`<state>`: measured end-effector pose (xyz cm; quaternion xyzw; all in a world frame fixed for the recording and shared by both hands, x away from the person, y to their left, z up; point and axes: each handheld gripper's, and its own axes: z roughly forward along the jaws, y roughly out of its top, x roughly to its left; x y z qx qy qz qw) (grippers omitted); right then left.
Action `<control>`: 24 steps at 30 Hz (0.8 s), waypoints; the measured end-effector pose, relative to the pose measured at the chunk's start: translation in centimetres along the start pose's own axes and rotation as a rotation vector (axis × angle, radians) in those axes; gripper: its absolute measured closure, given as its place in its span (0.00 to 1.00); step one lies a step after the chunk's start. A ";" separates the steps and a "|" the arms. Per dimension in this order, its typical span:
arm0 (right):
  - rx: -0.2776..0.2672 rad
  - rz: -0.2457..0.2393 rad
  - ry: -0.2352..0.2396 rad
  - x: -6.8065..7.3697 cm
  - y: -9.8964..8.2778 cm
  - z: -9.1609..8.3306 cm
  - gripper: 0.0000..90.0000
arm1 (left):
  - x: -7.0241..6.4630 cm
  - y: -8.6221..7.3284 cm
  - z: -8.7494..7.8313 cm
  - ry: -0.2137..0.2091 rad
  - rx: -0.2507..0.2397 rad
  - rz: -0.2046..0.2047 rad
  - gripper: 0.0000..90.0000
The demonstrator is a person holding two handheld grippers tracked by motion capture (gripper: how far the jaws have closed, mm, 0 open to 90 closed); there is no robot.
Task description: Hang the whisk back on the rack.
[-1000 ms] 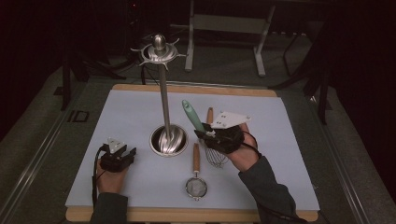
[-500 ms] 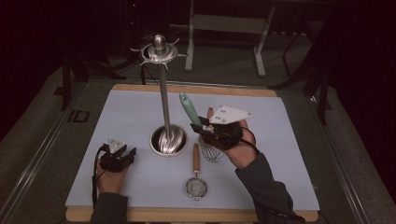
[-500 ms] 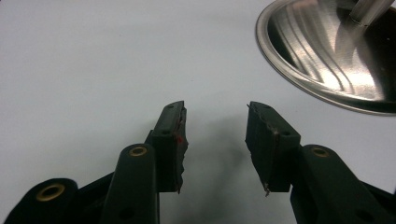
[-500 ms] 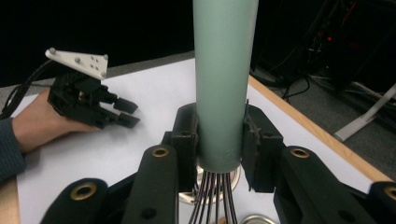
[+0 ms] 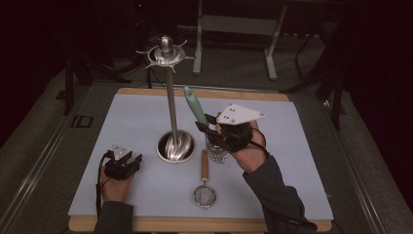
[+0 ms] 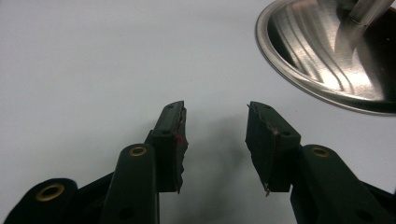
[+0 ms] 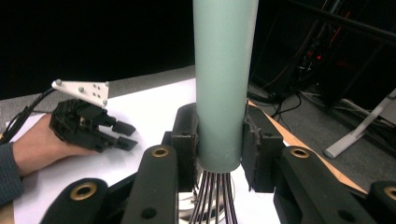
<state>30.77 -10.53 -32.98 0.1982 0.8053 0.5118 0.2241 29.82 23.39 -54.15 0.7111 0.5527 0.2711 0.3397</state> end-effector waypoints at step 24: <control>-0.061 -0.008 -0.027 0.4 3.5 1.0 0.77 | 0.0 0.0 0.0 -0.003 0.001 0.000 0.64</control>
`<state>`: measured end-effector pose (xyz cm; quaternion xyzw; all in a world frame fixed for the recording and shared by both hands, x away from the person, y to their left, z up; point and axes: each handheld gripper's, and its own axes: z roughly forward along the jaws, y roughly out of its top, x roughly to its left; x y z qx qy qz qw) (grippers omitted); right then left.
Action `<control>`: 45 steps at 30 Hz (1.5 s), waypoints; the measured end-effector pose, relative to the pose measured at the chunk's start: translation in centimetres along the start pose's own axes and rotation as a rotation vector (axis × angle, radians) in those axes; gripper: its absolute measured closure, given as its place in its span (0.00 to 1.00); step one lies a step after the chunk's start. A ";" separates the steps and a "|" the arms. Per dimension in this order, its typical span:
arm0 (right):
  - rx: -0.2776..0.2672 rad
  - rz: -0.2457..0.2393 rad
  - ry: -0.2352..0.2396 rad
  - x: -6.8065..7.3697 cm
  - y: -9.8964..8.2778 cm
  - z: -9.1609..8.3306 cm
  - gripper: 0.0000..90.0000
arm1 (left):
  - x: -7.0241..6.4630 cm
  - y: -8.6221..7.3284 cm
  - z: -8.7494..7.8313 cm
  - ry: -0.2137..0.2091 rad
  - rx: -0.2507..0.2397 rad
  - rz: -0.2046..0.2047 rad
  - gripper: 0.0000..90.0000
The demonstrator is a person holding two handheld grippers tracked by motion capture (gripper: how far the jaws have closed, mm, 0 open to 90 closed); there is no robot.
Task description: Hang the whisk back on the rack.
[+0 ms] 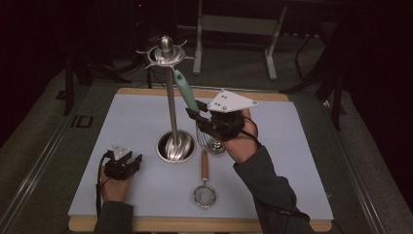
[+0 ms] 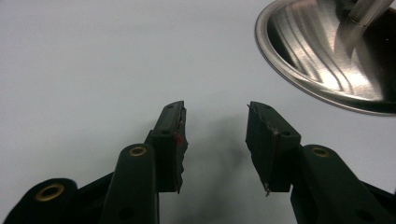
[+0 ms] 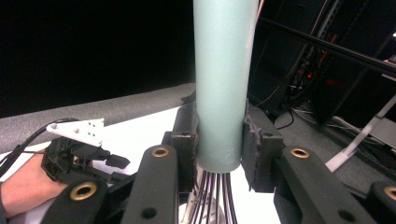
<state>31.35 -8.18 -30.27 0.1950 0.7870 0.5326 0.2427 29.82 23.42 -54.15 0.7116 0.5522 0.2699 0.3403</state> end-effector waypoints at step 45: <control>0.032 -0.010 -0.007 0.5 0.3 2.9 0.70 | 0.0 0.0 0.0 -0.003 0.004 0.000 0.64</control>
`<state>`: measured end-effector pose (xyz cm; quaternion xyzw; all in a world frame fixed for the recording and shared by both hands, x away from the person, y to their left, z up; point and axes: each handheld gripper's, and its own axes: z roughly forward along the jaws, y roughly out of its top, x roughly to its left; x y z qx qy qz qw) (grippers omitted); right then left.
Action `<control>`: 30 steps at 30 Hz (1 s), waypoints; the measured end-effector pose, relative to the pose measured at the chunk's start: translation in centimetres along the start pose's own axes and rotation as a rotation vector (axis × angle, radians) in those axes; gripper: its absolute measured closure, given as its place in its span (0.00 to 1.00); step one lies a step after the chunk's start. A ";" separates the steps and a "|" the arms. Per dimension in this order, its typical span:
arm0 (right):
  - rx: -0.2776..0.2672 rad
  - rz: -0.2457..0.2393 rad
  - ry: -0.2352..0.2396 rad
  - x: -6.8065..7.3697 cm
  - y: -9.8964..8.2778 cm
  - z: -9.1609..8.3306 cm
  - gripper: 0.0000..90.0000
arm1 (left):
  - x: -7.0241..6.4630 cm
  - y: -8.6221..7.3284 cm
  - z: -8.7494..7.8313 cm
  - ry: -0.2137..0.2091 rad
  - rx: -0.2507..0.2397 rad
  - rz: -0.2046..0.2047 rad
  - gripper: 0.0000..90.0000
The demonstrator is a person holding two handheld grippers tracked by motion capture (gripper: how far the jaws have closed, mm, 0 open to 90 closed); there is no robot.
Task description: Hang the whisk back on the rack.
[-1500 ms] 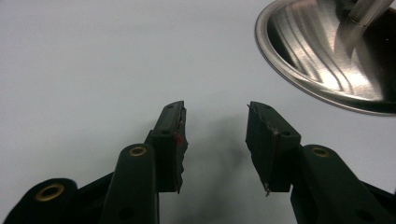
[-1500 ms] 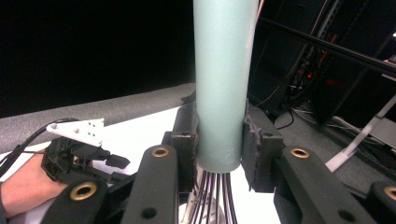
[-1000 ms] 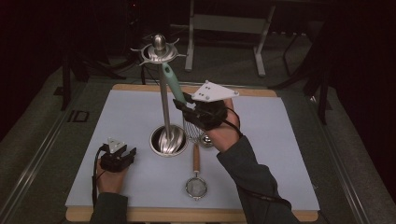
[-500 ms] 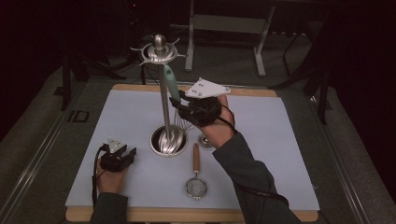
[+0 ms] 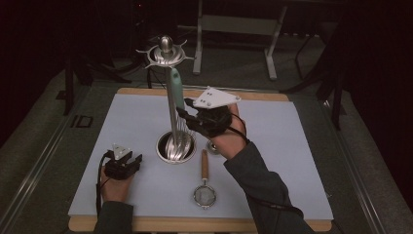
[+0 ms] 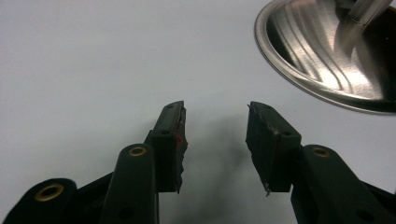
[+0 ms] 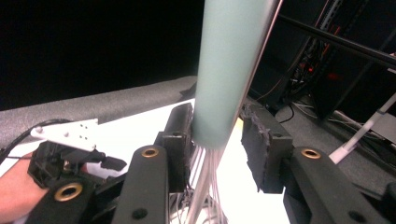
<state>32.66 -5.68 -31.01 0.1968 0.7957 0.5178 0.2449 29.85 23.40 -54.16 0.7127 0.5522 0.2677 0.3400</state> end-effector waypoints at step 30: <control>0.236 -0.013 0.018 -1.1 -5.9 -1.9 0.70 | 0.0 0.0 0.0 0.003 0.001 0.001 0.64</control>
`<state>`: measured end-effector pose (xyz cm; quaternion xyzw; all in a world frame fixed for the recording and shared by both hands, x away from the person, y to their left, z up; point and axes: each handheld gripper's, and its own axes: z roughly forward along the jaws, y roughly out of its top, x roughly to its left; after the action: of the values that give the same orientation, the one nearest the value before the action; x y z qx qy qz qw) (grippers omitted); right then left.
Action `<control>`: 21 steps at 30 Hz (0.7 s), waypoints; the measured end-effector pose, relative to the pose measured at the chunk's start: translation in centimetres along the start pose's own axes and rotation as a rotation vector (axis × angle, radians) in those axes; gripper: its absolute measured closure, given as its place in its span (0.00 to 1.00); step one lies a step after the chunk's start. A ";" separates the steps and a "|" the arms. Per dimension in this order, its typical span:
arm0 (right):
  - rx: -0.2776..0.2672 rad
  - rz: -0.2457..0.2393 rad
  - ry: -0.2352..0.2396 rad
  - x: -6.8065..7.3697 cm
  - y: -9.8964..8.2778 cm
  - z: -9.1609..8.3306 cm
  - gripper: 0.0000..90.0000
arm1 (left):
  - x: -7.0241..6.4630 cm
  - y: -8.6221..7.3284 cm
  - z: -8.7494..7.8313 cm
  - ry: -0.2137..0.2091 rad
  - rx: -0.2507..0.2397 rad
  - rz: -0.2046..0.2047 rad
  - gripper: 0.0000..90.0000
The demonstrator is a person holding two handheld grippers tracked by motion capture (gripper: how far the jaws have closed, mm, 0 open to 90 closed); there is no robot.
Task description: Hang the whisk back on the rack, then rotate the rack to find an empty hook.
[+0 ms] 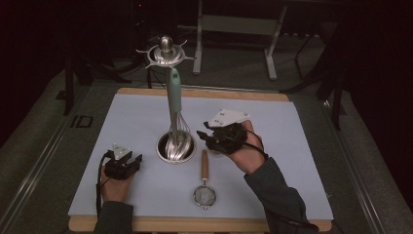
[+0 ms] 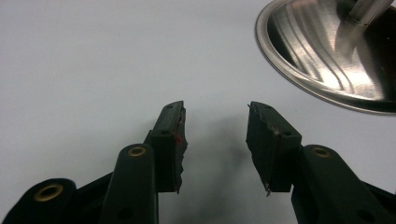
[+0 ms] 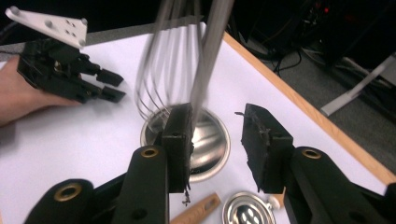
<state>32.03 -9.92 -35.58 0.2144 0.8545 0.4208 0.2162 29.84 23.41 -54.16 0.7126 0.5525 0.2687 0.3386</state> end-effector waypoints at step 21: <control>0.103 0.262 -0.048 -4.0 -12.1 -1.3 0.66 | -0.1 0.1 -0.9 -0.015 -0.085 -0.026 0.82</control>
<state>32.34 -19.61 -43.92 0.3449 0.8342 0.3960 0.1683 29.22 23.41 -53.54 0.6924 0.5473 0.2823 0.3760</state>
